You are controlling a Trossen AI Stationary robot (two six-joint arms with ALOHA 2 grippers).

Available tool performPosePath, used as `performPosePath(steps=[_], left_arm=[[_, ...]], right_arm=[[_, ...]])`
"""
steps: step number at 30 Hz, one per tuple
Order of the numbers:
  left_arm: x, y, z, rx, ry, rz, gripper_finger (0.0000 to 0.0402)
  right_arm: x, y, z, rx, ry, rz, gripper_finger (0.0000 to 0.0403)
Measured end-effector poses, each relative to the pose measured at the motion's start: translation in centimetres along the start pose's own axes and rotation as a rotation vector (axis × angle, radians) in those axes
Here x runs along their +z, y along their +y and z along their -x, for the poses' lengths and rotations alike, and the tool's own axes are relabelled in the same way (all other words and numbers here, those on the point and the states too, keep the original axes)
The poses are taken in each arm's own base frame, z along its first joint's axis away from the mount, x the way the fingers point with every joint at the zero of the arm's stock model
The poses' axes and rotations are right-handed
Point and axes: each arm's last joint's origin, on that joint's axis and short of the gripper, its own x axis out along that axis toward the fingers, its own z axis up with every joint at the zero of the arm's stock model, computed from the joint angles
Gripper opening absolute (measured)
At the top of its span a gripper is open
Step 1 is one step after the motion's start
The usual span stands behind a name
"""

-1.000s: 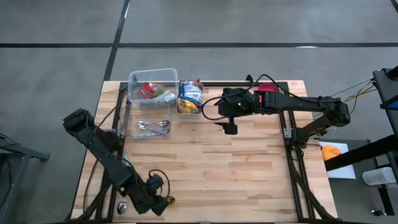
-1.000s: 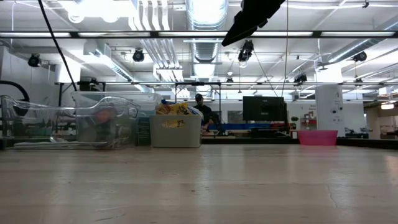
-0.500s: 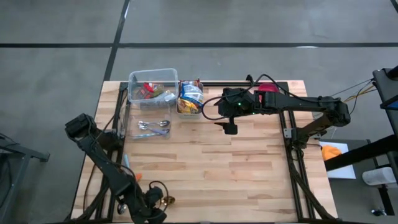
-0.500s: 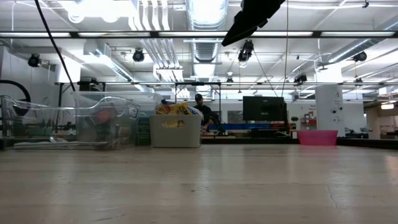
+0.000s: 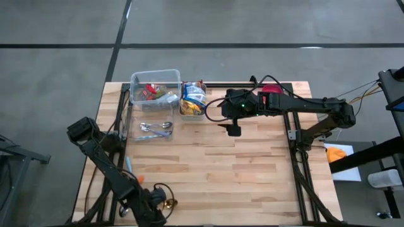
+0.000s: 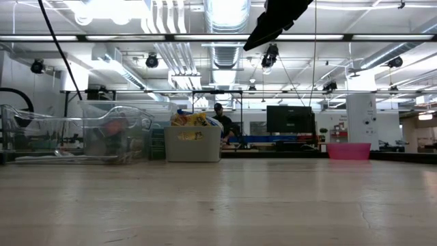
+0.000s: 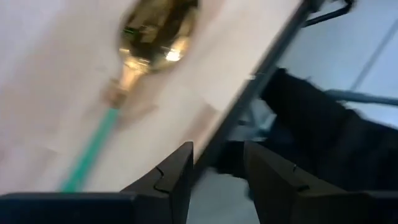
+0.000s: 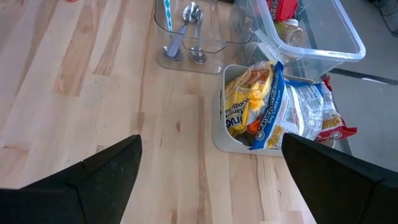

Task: Pick & Place Food Item
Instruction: Put the green spoon into the transparent bin

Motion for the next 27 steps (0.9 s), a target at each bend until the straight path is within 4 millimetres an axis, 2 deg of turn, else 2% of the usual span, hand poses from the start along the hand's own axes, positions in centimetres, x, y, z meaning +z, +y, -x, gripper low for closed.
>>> performPosePath(steps=[7,19,27], left_arm=[[0.8,1.1,-0.1,0.1,-0.041,-0.093,0.0145],[1.2,1.2,-0.2,0.125,-0.179,-0.25,0.0145],[0.7,2.0,-3.1,0.197,-0.12,-0.266,0.0146]], right_arm=[[0.0,0.0,0.0,0.0,0.001,0.0,0.0384],[0.0,0.0,0.0,0.0,0.0,0.0,0.0384],[0.0,0.0,0.0,0.0,0.0,0.0,0.0384]])
